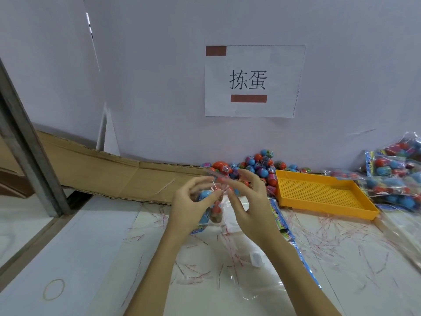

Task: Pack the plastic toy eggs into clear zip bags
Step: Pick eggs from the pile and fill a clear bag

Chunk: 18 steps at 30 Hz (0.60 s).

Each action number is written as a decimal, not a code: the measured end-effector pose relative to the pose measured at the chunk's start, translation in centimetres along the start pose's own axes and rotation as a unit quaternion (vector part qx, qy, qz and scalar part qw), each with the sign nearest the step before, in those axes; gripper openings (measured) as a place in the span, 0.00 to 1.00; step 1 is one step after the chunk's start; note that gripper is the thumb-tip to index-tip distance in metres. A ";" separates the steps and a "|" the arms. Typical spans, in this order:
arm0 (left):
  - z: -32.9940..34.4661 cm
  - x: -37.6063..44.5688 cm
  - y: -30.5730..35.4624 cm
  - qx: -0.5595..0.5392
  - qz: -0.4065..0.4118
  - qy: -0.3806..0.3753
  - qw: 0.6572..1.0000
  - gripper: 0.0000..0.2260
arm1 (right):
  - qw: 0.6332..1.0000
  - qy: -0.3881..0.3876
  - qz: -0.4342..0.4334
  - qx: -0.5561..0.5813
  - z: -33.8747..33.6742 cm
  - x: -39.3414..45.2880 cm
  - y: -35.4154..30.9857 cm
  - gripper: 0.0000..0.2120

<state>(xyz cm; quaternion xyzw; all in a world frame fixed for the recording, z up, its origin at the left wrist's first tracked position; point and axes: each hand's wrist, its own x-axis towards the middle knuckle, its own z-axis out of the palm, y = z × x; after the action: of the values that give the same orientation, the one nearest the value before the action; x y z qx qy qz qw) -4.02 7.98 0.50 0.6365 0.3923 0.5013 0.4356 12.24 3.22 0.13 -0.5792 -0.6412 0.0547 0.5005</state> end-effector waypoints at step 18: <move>-0.5 0.8 -0.3 -0.362 -0.192 0.011 0.912 0.09 | 0.934 -0.169 0.180 0.260 0.5 -0.5 -0.6 0.06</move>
<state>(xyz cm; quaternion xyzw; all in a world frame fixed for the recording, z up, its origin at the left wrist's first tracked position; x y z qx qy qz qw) -4.35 8.87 0.53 0.3420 0.3037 0.5228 0.7194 11.34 2.90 -0.01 -0.5168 -0.5645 0.4055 0.4998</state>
